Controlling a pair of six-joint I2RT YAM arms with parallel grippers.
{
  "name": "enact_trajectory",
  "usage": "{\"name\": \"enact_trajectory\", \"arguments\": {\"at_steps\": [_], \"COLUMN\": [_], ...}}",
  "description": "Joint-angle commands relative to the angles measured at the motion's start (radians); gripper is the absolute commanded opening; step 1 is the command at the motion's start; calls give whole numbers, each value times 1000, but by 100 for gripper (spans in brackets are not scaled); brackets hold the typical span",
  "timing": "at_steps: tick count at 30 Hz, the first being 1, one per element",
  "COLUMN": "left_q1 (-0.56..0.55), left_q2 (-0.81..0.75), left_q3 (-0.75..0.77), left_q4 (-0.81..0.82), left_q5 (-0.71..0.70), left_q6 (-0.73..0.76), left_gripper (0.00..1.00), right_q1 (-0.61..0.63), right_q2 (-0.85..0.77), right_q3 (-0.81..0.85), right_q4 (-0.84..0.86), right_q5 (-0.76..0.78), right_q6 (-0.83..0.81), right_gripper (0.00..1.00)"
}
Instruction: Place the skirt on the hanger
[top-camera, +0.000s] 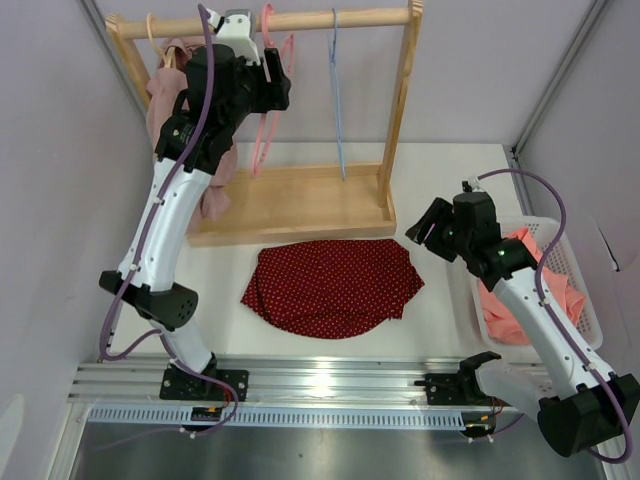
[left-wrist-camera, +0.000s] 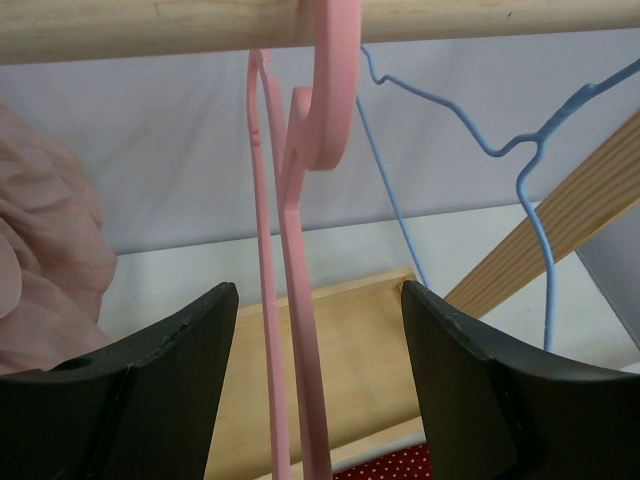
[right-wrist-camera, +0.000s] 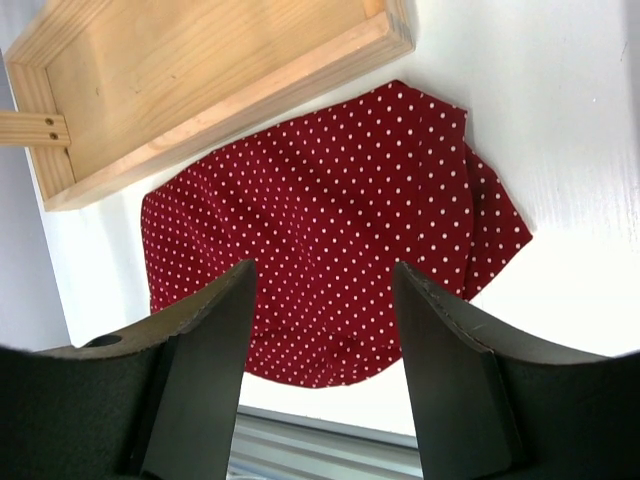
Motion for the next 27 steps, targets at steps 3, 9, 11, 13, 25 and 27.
{"name": "enact_trajectory", "arguments": {"at_steps": [3, 9, 11, 13, 25, 27], "left_q1": [-4, -7, -15, -19, -38, -38], "left_q2": [-12, 2, 3, 3, 23, 23], "left_q3": [28, 28, 28, 27, 41, 41], "left_q4": [-23, -43, -43, -42, -52, -51], "left_q5": [-44, -76, -87, -91, -119, -119], "left_q6": [45, 51, 57, 62, 96, 94], "left_gripper": [70, 64, 63, 59, 44, 38], "right_q1": [-14, -17, -17, -19, -31, -32], "right_q2": [0, 3, 1, 1, -2, -3], "right_q3": [42, 39, 39, 38, 39, 38], "right_q4": [33, 36, 38, 39, 38, 38], "right_q5": [-37, -40, -42, -42, -47, -47], "right_q6": [-27, -28, -27, -30, -38, -38], "right_gripper": [63, 62, 63, 62, 61, 60]}}
